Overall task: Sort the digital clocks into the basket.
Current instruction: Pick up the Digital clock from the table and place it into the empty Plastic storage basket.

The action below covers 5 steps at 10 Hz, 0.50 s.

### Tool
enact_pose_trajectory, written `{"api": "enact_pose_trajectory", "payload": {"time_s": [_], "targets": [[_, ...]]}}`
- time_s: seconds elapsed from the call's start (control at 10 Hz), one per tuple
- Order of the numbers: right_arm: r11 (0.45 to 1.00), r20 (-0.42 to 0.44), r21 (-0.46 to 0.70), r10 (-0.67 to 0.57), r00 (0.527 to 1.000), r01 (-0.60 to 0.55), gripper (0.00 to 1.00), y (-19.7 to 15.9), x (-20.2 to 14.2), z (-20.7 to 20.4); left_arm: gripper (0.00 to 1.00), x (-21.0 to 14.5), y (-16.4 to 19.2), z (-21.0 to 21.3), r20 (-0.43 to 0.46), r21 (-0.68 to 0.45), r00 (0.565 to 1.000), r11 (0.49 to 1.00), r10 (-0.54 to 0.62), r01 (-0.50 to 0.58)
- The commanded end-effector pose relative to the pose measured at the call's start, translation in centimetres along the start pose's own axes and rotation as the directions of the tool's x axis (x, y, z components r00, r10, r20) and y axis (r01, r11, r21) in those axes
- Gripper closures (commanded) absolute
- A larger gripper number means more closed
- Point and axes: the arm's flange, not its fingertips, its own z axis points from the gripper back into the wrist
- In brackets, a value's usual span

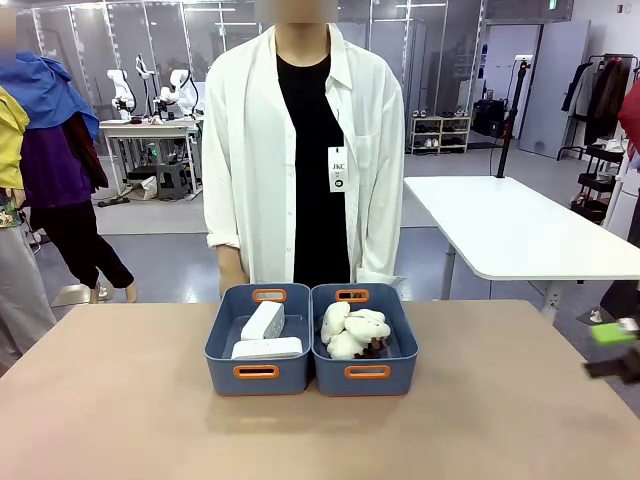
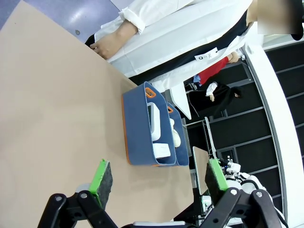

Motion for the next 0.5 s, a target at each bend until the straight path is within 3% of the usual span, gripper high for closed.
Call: {"api": "enact_pose_trajectory", "payload": {"time_s": [0.0, 0.3, 0.4], "targets": [[0.998, 0.048, 0.015, -0.069, 0.996, 0.068, 0.00, 0.8, -4.8, -0.3, 0.00, 0.1, -0.4, 0.4, -0.002, -0.011, 1.000, 1.000, 0.014, -0.014], [1.000, 0.147, 0.011, -0.011, 0.989, 0.010, 0.00, -0.3, -6.5, -0.1, 0.00, 0.1, -0.4, 0.4, -0.002, -0.011, 1.000, 1.000, 0.014, -0.014], [0.998, 0.084, -0.004, -0.057, 0.995, 0.057, 0.00, -0.8, -3.0, 4.1, 0.00, 0.1, -0.4, 0.4, -0.002, -0.011, 1.000, 1.000, 0.014, -0.014]]}}
